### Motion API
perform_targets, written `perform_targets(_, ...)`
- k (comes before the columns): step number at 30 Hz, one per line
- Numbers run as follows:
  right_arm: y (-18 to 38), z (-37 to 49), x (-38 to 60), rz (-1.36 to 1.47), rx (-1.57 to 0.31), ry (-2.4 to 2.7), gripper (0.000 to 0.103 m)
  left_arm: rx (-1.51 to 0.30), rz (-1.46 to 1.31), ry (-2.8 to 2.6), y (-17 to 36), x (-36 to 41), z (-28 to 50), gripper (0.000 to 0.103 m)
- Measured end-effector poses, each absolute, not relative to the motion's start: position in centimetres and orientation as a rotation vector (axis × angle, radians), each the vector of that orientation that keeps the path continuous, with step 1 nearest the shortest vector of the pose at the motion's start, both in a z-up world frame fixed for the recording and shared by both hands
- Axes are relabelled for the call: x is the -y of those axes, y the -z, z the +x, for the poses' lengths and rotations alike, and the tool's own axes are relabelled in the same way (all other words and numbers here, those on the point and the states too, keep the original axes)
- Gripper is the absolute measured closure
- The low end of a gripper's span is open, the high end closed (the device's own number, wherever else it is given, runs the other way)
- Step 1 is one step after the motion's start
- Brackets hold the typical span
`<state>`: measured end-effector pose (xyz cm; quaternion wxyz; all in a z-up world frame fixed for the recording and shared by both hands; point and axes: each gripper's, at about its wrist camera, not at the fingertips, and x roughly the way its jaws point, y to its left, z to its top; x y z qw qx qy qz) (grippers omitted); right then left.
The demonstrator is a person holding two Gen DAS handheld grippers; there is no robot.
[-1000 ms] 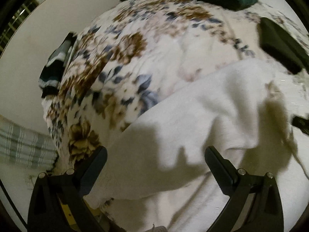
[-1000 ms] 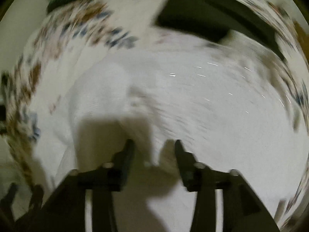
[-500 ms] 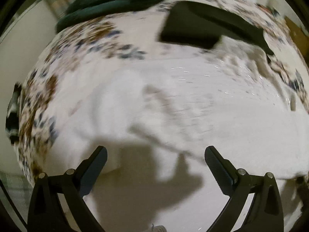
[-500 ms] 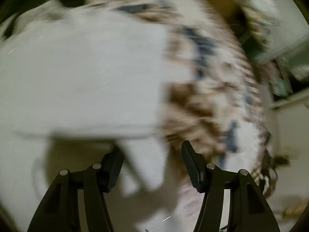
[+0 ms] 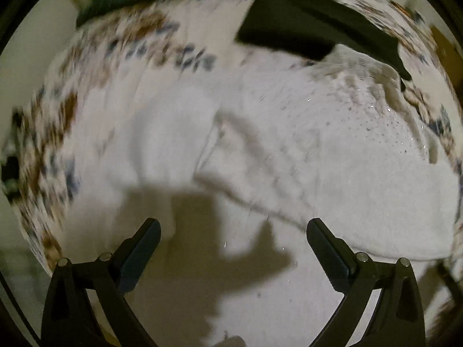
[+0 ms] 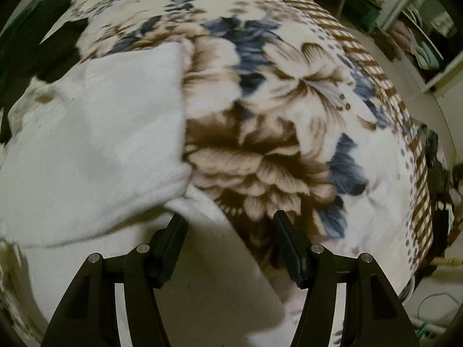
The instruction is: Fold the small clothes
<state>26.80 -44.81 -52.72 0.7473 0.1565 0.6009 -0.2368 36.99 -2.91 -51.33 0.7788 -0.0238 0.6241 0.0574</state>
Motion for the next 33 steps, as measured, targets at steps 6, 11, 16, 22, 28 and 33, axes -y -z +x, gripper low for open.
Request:
perform_targets(6,51.8,25.6,44.3,0.372,-1.306,0.515,0.039,-1.41,-0.272,-0.095,54.8,2.0,38.8,0.009)
perform_targets(11,51.8,25.0,45.0,0.409,-1.306,0.504,0.039,-1.402,-0.262,-0.09,56.5,3.5,42.1,0.024)
perform_targets(16,51.6,24.9,44.9,0.306,-1.306,0.471,0.039,-1.335,-0.147,-0.123,55.6,5.4,43.9,0.092)
perform_targets(22,50.8,24.7,44.5,0.245,-1.284,0.436,0.039,-1.223,-0.153,-0.074,49.6,6.9,43.8,0.095)
perform_targets(28,49.6,25.3,41.4,0.055,-1.219,0.372,0.039,-1.053,-0.183,0.027,39.3,9.8,44.5,0.095)
perform_targets(33,49.5,26.4,35.8,-0.205,-1.138,0.241,0.039,-0.922,-0.213,0.14,31.0,12.6,45.9,0.095)
